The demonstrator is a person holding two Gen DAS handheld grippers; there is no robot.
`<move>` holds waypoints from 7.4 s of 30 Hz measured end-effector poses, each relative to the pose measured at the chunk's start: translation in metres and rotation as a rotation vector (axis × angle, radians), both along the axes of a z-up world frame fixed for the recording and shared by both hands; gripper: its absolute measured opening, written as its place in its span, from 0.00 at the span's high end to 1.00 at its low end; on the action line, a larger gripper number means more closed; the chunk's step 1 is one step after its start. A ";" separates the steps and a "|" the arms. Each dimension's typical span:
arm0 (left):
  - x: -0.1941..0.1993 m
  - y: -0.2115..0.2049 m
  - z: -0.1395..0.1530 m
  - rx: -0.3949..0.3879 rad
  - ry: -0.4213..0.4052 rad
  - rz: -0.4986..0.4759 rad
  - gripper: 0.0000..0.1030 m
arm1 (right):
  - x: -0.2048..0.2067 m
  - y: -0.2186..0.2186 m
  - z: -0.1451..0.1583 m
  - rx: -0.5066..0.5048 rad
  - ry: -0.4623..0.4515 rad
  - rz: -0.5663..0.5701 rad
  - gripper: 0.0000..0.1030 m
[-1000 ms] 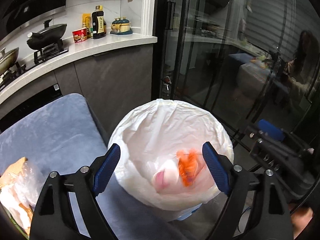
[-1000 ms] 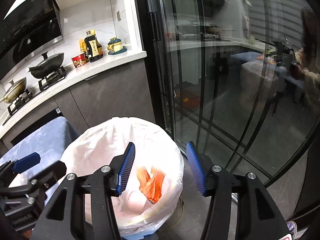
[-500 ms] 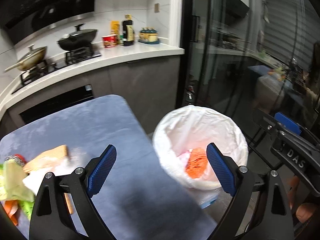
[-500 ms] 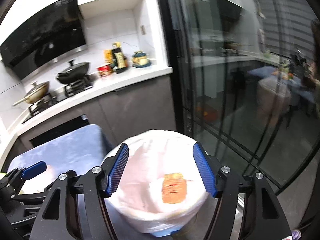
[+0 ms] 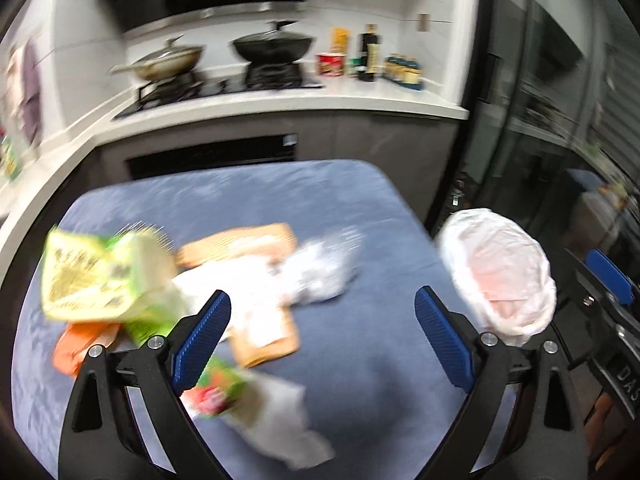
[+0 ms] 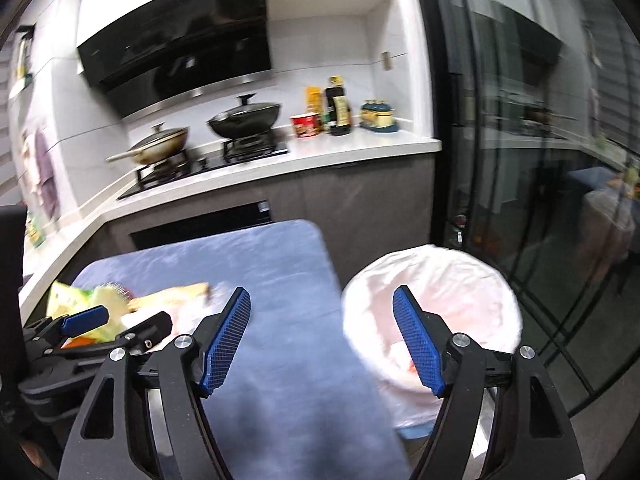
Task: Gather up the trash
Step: 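Move both open tools back toward the trash pile, then grasp the yellow-green printed bag with the left tool while the right tool grasps the plastic bag, then carry both bags over the bin and open both tools to drop them, then move the right tool toward the green NB box on the table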
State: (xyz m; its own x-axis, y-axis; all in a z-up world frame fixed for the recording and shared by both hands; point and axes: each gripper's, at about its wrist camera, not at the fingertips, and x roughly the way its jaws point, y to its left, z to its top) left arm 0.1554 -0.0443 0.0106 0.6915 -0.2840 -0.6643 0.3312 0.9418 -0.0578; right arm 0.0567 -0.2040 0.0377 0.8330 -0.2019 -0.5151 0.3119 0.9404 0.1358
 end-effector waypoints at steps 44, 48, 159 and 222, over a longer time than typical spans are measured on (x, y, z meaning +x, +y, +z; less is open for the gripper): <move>0.018 0.172 -0.029 -0.084 0.075 0.358 0.07 | 0.040 0.164 -0.111 0.043 0.340 0.389 0.92; 0.032 0.173 -0.033 -0.087 0.096 0.384 0.07 | 0.034 0.152 -0.101 0.068 0.311 0.363 0.93; -0.004 -0.171 0.015 -0.022 -0.048 -0.348 0.86 | 0.001 -0.174 -0.005 0.111 -0.003 -0.176 0.93; 0.014 0.054 -0.021 0.003 0.041 0.090 0.17 | 0.013 0.016 -0.055 0.171 0.149 0.071 0.27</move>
